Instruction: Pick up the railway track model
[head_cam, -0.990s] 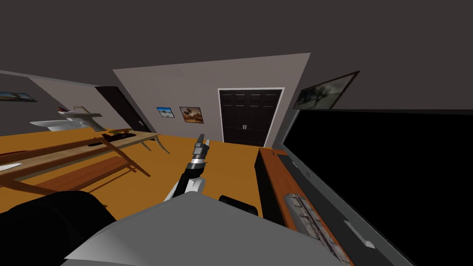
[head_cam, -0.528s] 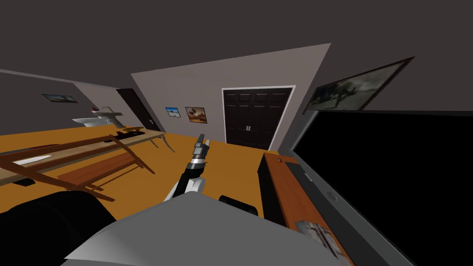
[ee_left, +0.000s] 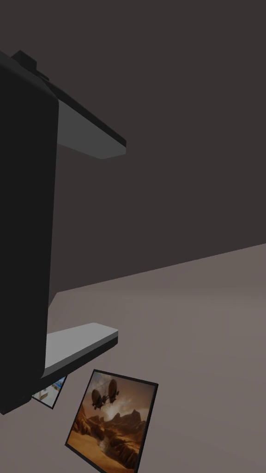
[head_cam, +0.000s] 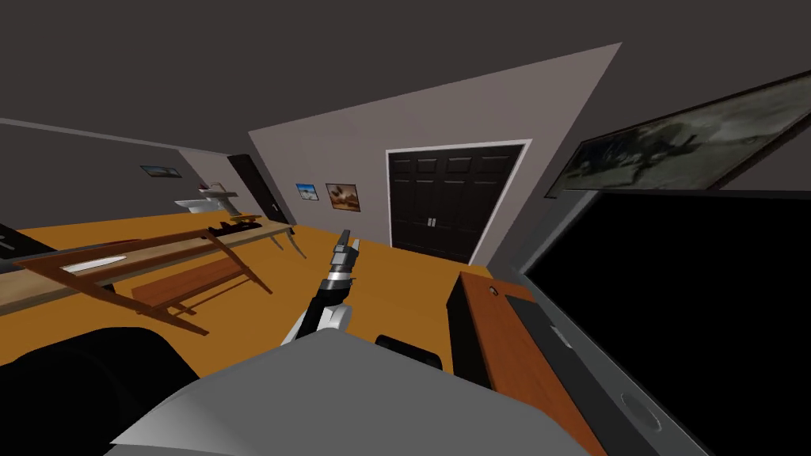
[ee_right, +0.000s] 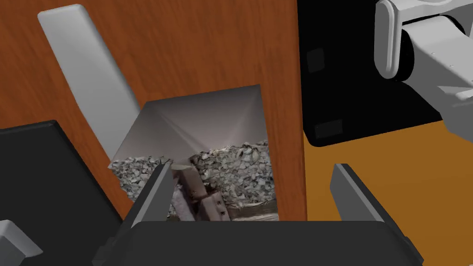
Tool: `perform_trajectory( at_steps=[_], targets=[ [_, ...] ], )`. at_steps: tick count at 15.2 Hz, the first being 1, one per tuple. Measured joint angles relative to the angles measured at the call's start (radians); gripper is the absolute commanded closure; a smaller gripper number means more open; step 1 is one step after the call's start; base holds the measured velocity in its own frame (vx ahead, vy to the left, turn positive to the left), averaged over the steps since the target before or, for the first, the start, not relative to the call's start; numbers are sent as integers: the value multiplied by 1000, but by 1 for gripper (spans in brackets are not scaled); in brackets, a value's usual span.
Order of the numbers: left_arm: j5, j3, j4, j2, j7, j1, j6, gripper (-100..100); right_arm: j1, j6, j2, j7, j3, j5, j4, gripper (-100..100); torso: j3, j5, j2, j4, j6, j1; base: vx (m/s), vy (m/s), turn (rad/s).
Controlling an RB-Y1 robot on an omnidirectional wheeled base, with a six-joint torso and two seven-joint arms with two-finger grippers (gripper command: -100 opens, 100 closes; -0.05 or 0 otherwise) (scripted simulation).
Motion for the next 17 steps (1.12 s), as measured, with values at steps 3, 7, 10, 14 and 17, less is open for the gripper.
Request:
perform_trajectory(
  at_steps=[3, 7, 10, 14, 17],
  targets=[
    [0, 0, 0, 0, 0, 0, 0, 0, 14, 11, -22, 24, 25, 15, 26, -100, -4, 0, -7, 0, -5, -3, 264, -79, 185],
    [0, 0, 0, 0, 0, 0, 0, 0, -23, 9, -22, 48, 53, 28, 44, -100, 0, -1, -1, 1, -4, -5, 131, -85, 125],
    [0, 0, 0, 0, 0, 0, 0, 0, -59, 3, 11, 54, 68, 32, 80, -100, 8, 1, 12, 4, -3, 2, -51, 6, 41],
    [0, 0, 0, 0, 0, -1, 0, 0, -107, 0, 49, 60, 93, 36, 124, 100, 10, 2, 16, 6, -3, 4, -48, 12, 18],
    [0, 0, 0, 0, 0, 0, 0, 0, -106, 2, 47, 60, 91, 36, 126, 100, 9, 0, 14, 5, -2, 5, -4, -4, 3]
  ],
)
